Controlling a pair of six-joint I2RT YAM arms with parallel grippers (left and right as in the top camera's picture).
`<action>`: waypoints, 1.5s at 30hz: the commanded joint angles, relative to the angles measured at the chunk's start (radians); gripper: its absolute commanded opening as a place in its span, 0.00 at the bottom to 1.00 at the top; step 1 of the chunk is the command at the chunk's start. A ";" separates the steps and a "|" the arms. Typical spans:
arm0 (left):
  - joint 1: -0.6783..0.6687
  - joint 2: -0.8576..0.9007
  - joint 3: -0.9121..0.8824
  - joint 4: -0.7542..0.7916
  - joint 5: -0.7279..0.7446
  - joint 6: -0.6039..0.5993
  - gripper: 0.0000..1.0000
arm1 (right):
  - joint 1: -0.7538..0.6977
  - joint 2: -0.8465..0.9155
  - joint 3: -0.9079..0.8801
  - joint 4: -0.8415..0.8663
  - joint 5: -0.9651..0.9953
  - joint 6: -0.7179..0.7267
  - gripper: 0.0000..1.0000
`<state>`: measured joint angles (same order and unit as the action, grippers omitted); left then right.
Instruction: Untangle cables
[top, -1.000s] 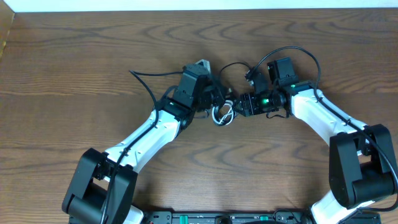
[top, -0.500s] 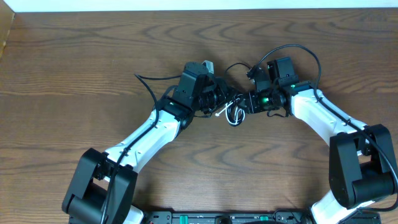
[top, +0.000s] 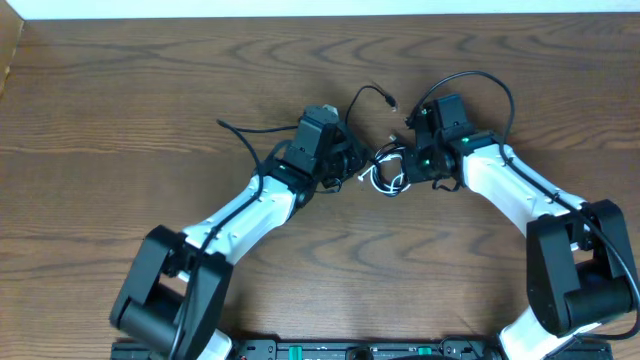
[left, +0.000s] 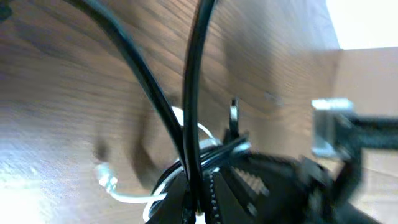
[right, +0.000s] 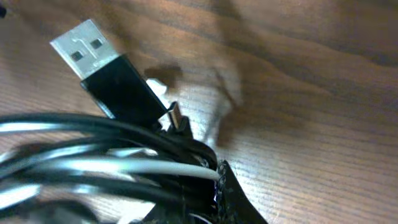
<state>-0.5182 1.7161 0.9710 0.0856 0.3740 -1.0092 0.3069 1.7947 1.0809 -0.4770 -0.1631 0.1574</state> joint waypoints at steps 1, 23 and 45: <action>0.008 0.057 -0.012 0.028 -0.081 0.102 0.08 | 0.023 -0.016 0.003 -0.027 0.051 0.013 0.01; 0.009 0.103 -0.011 0.027 0.116 0.722 0.08 | 0.033 -0.016 0.194 -0.359 -0.075 -0.070 0.22; 0.126 0.103 -0.011 -0.056 0.315 0.608 0.08 | 0.083 0.005 0.094 -0.187 -0.270 -0.219 0.43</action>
<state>-0.4362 1.8111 0.9703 0.0273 0.6086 -0.3023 0.3756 1.7947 1.1950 -0.6819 -0.3702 -0.0021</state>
